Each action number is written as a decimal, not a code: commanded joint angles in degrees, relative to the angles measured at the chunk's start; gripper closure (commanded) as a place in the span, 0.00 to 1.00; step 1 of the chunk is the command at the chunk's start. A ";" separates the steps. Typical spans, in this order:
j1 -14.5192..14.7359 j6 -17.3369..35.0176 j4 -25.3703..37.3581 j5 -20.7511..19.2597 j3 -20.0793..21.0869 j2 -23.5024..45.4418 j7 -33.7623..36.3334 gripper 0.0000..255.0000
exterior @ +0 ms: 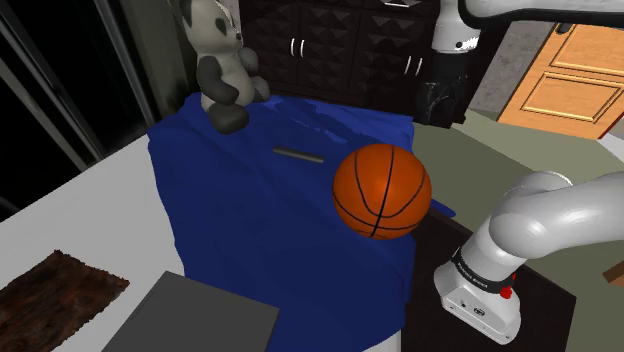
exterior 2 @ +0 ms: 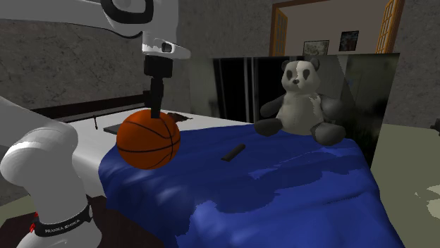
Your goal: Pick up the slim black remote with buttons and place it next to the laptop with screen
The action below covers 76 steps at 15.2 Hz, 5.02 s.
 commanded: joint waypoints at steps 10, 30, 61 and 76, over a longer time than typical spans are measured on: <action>4.06 16.22 1.92 1.22 -3.08 16.04 -8.62 0.00; 10.39 35.55 25.17 11.78 -1.85 55.24 -29.77 0.00; 10.89 40.74 30.02 13.78 0.07 64.67 -33.31 1.00; 11.00 30.88 34.96 12.84 -0.24 59.70 -32.19 1.00</action>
